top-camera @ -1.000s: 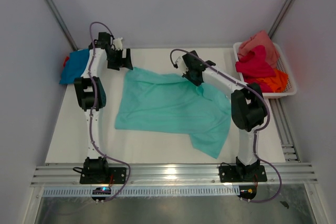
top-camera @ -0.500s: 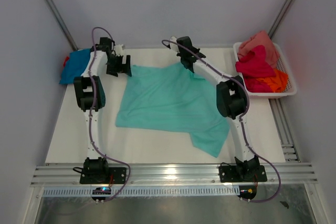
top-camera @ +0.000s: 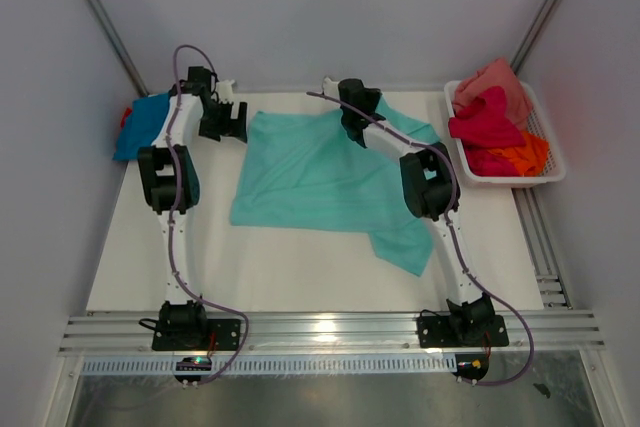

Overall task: Fold and stack the t-shirts
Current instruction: Flatten the tshirt out

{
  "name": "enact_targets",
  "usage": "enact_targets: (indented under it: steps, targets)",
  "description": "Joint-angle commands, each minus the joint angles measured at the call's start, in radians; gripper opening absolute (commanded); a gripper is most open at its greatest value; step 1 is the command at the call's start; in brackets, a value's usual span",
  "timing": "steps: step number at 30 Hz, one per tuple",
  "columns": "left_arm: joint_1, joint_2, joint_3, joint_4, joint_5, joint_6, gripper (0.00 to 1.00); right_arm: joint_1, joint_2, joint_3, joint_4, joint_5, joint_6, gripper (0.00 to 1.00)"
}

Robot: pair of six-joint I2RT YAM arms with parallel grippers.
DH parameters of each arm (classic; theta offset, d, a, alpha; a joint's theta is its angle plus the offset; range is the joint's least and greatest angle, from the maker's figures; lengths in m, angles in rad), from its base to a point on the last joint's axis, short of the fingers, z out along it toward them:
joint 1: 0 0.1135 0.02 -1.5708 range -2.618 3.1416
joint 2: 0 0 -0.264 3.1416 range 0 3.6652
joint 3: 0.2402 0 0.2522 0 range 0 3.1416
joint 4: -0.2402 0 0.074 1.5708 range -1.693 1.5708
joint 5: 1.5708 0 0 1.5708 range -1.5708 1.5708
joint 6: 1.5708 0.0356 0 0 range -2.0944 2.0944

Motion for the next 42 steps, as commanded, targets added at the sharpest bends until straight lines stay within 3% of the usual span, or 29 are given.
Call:
enact_targets:
  steps: [1, 10, 12, 13, 15, 17, 20, 22, 25, 26, 30, 34, 38, 42]
  targets:
    - [-0.007, -0.07, 0.022, 0.019, -0.012, 0.015, 0.95, 0.0, -0.003, 0.036, 0.101, 0.051, -0.043, 0.03]
    - [-0.007, -0.077, 0.019, -0.003, -0.004, 0.025, 0.95, -0.021, 0.095, 0.146, 0.215, 0.138, -0.12, 0.04]
    - [-0.039, -0.082, 0.019, -0.014, 0.001, 0.03, 0.95, -0.024, 0.095, 0.146, 0.267, 0.138, -0.134, 0.21]
    - [-0.04, -0.083, 0.017, -0.015, 0.001, 0.034, 0.96, -0.026, 0.097, 0.145, 0.279, 0.138, -0.141, 0.5]
    - [-0.05, -0.086, 0.017, -0.027, 0.004, 0.041, 0.96, -0.027, 0.098, 0.146, 0.328, 0.146, -0.163, 0.84]
    - [-0.059, -0.091, 0.017, -0.043, 0.002, 0.063, 0.97, -0.027, 0.08, 0.148, 0.345, 0.18, -0.146, 0.99]
    - [-0.088, -0.113, 0.013, -0.096, 0.007, 0.12, 0.99, -0.027, -0.033, 0.125, 0.198, 0.195, 0.044, 0.99]
    - [-0.115, -0.154, -0.024, -0.124, 0.014, 0.142, 0.99, -0.027, -0.122, 0.085, -0.053, 0.149, 0.28, 0.99]
    - [-0.143, -0.206, -0.099, -0.13, 0.036, 0.168, 0.99, -0.029, -0.302, 0.013, -0.444, -0.068, 0.555, 0.99]
    - [-0.151, -0.232, -0.112, -0.144, 0.065, 0.176, 0.99, -0.03, -0.351, -0.025, -0.504, -0.221, 0.599, 0.99]
    - [-0.155, -0.271, -0.151, -0.236, 0.154, 0.202, 0.99, -0.032, -0.598, -0.243, -0.777, -0.56, 0.698, 0.99]
    - [-0.157, -0.33, -0.254, -0.248, 0.174, 0.2, 0.99, -0.044, -0.757, -0.52, -0.859, -0.739, 0.647, 0.99]
    - [-0.158, -0.383, -0.345, -0.205, 0.173, 0.173, 0.99, -0.115, -0.802, -0.613, -0.894, -0.767, 0.659, 0.99]
    - [-0.158, -0.395, -0.356, -0.193, 0.128, 0.131, 0.99, -0.246, -0.808, -0.619, -0.858, -0.733, 0.817, 0.99]
